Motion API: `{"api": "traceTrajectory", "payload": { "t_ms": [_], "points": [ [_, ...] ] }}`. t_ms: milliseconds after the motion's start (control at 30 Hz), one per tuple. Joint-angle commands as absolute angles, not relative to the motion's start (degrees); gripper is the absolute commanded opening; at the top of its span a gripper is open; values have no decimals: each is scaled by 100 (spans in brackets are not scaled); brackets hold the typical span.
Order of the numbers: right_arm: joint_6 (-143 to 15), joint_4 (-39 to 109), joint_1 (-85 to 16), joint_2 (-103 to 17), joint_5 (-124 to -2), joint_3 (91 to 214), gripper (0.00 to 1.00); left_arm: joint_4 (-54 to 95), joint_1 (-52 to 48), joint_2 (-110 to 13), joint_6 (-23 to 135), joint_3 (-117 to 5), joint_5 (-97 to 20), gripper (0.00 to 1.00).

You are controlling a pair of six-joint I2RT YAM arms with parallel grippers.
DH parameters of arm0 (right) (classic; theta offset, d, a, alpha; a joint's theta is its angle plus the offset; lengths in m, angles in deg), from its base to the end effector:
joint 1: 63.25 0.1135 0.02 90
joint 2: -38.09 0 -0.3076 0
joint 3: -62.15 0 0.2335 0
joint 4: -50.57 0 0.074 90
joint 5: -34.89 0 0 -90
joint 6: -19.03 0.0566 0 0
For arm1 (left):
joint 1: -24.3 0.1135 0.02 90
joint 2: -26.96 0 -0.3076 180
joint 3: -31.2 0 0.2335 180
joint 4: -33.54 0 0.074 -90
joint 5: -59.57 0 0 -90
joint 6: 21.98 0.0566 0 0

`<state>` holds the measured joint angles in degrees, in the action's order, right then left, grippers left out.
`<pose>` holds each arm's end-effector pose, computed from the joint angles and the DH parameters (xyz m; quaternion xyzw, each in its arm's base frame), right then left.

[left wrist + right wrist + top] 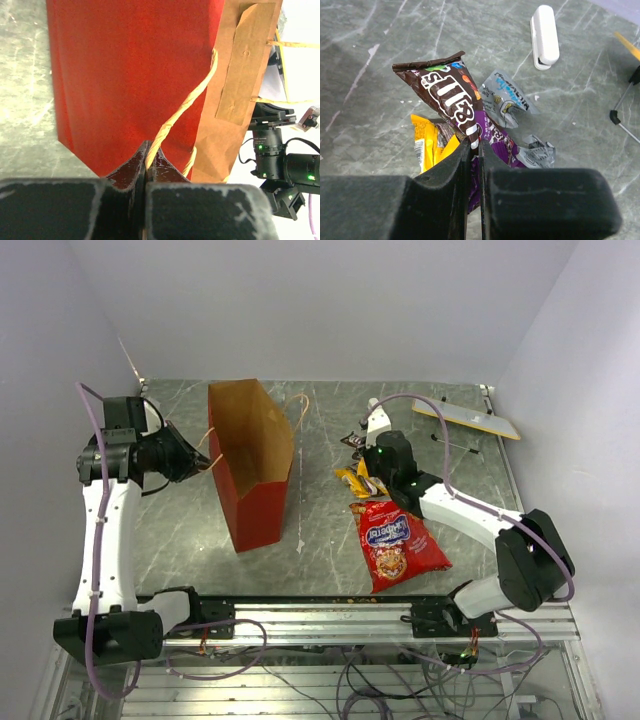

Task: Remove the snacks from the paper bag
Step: Adjust the paper bag at the center of the board.

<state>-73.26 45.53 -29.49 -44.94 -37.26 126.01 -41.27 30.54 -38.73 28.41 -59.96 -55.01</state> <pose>0.2756 0.1633 0.2897 -0.1766 0.8149 0.0201 0.5517 0.1874 -0.0032 0.3991 -0.2888 0.8727 -0.2887 0.2679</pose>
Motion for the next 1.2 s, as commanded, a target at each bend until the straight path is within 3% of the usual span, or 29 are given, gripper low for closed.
{"api": "traceTrajectory", "payload": {
  "t_ms": [0, 300, 533, 767, 900, 1000, 1033, 1167],
  "points": [
    [-7054, 4311, -3068, -4693, -3411, 12595, 8, -4494, 3107, -3720, 3120, -6146, -5096, 7],
    [-6716, 3885, -3292, -4932, -3378, 12621, 10, -4879, 3122, -3516, 3164, -6006, -4579, 7],
    [-6516, 3745, -3301, -4872, -3578, 12564, 26, -5098, 3115, -3366, 3175, -5991, -4289, 11],
    [-6716, 3571, -3301, -4658, -3841, 12765, 50, -5311, 3119, -3279, 3251, -6542, -3793, 37],
    [-6703, 3325, -3288, -4487, -3974, 12951, 63, -5443, 3122, -3163, 3261, -6774, -3455, 66],
    [-6716, 3162, -3214, -4297, -3985, 13081, 81, -5535, 3118, -3064, 3248, -6870, -3296, 99],
    [-6731, 3112, -3180, -4201, -3974, 13107, 97, -5559, 3111, -3040, 3236, -6894, -3233, 100],
    [-6536, 2909, -3076, -3947, -3779, 13262, 100, -5635, 3117, -2979, 3211, -7085, -3035, 100]
  ]
}}
